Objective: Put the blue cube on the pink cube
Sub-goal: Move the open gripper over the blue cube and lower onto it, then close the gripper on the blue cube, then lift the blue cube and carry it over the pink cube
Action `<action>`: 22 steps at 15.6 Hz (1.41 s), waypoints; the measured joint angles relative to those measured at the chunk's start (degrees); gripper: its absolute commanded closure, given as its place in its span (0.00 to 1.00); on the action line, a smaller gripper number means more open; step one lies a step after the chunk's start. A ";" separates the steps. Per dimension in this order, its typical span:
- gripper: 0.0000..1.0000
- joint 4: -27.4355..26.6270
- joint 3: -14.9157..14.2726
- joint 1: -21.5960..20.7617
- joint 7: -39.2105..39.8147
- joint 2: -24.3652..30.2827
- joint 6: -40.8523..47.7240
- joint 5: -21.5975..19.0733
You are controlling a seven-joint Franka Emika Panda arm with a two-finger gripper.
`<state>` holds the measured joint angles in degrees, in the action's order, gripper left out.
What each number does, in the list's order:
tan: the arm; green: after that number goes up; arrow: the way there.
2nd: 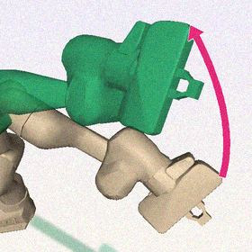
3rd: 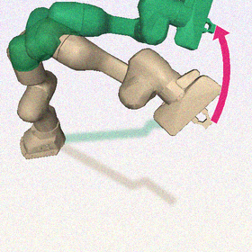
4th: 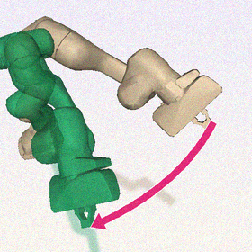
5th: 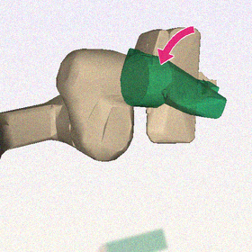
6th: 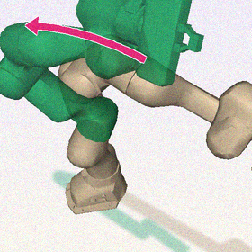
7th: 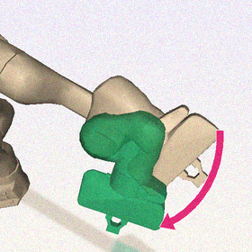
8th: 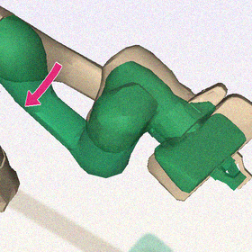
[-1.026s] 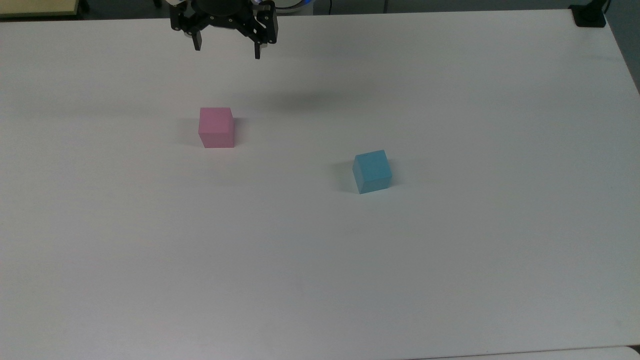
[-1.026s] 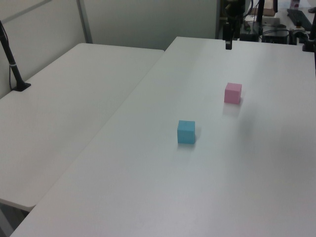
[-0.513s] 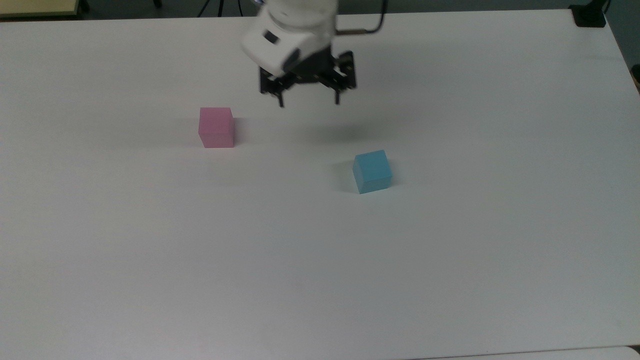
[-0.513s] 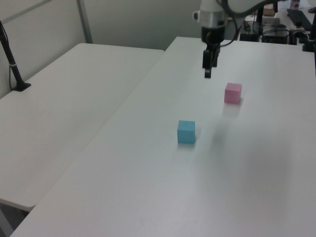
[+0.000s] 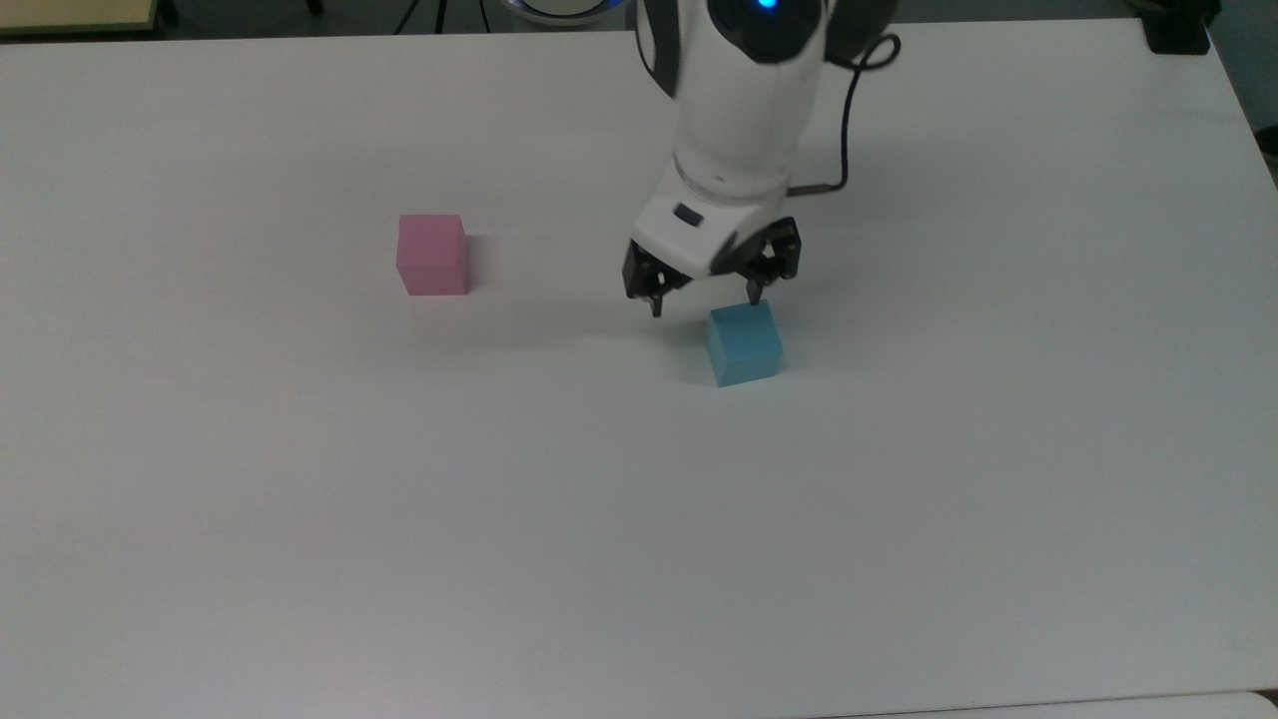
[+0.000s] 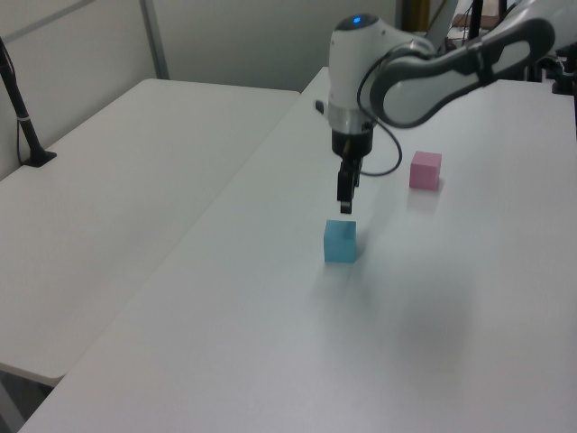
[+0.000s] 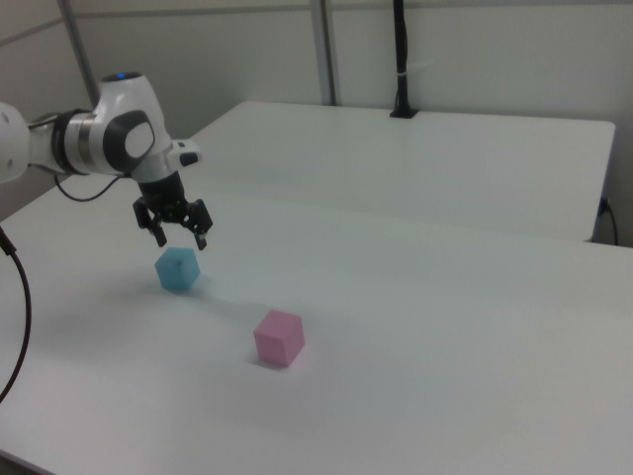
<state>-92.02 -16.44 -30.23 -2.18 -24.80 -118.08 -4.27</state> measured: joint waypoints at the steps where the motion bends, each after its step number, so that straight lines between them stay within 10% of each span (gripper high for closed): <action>1: 0.00 0.17 -0.20 -0.85 0.00 -1.05 -0.33 0.00; 8: 0.00 0.52 -0.80 -3.81 -1.74 -4.53 -3.81 -0.01; 14: 0.85 0.60 -0.80 -4.05 -1.95 -7.10 -4.22 -0.01; 22: 0.84 1.86 -2.24 0.04 -1.50 3.65 4.35 -0.01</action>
<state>-90.16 -18.67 -30.20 -3.68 -21.15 -113.73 -4.28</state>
